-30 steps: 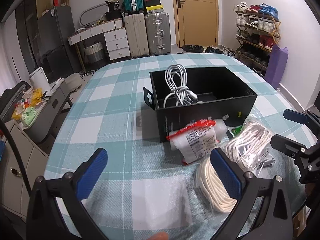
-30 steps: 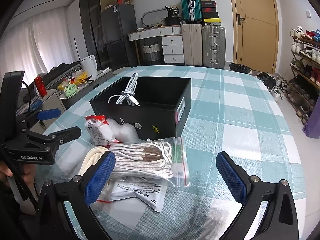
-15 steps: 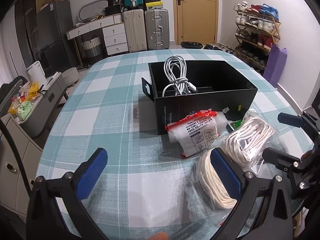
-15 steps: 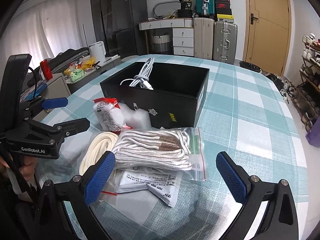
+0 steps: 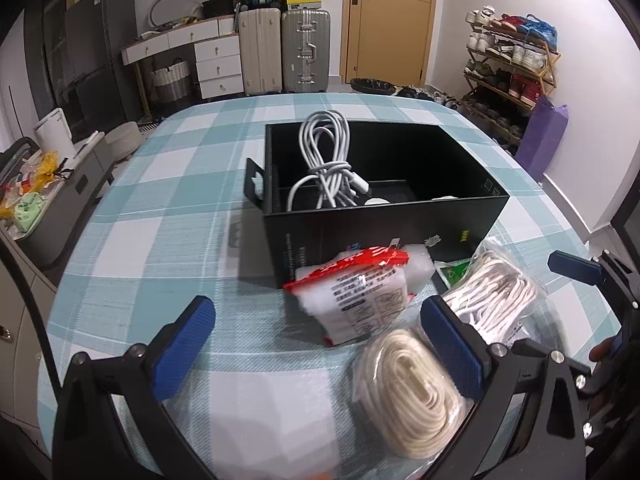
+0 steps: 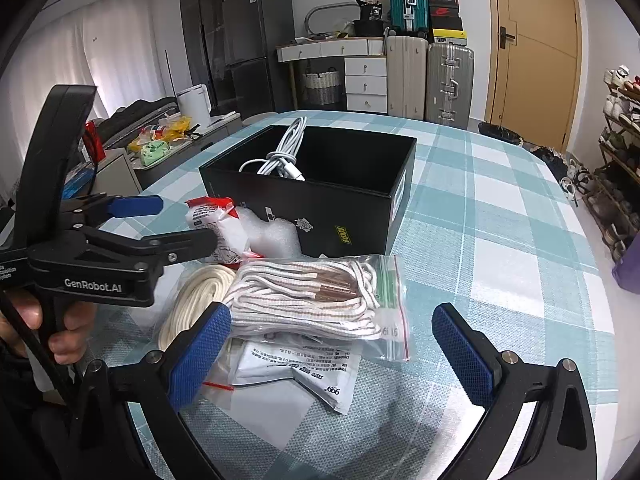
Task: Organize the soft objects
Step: 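Move the left gripper to the red-labelled packet and grasp it, then grasp the bagged white rope with the right gripper while the left gripper holds the packet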
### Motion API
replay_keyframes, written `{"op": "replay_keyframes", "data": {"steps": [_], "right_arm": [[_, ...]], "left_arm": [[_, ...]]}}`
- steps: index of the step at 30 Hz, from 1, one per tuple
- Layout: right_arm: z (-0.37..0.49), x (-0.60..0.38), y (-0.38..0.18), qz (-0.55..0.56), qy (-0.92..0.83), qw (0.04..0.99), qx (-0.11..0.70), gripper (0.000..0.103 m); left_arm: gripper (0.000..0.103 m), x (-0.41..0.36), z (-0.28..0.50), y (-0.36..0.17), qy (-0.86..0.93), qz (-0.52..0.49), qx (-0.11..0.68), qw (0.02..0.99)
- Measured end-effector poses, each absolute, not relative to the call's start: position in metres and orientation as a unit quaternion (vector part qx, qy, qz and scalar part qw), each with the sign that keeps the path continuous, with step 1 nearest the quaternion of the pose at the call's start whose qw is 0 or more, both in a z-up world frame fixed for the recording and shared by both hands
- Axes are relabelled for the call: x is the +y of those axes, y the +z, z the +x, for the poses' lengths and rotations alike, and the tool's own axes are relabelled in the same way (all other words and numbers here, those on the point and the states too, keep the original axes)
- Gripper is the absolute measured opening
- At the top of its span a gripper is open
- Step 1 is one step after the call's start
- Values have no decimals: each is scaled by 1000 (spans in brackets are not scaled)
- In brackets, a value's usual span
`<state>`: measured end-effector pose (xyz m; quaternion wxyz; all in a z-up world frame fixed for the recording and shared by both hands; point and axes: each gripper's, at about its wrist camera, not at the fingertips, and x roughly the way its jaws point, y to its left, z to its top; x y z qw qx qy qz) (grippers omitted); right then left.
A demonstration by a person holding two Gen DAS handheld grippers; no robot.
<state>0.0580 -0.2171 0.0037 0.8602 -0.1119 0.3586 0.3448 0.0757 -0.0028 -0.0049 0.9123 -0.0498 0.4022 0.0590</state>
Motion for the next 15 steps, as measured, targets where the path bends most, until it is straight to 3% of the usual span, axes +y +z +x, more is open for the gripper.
{"op": "replay_keyframes", "data": {"steps": [7,10,12,15], "right_arm": [[61,-221,3,-105,342,861,362,102],[62,-223,2,-103,341,861,363,102],[62,-224,2,-101,342,861,363,102],[64,-225,2,-100,341,861,365,102]], "left_arm": [[97,-5,84,-9,36,-72,409,909],[74,-4,87,-10,27,-82,415,905],[46,-4,88,-12,13,-90,419,903],[45,-5,83,-10,8,-88,412,907]]}}
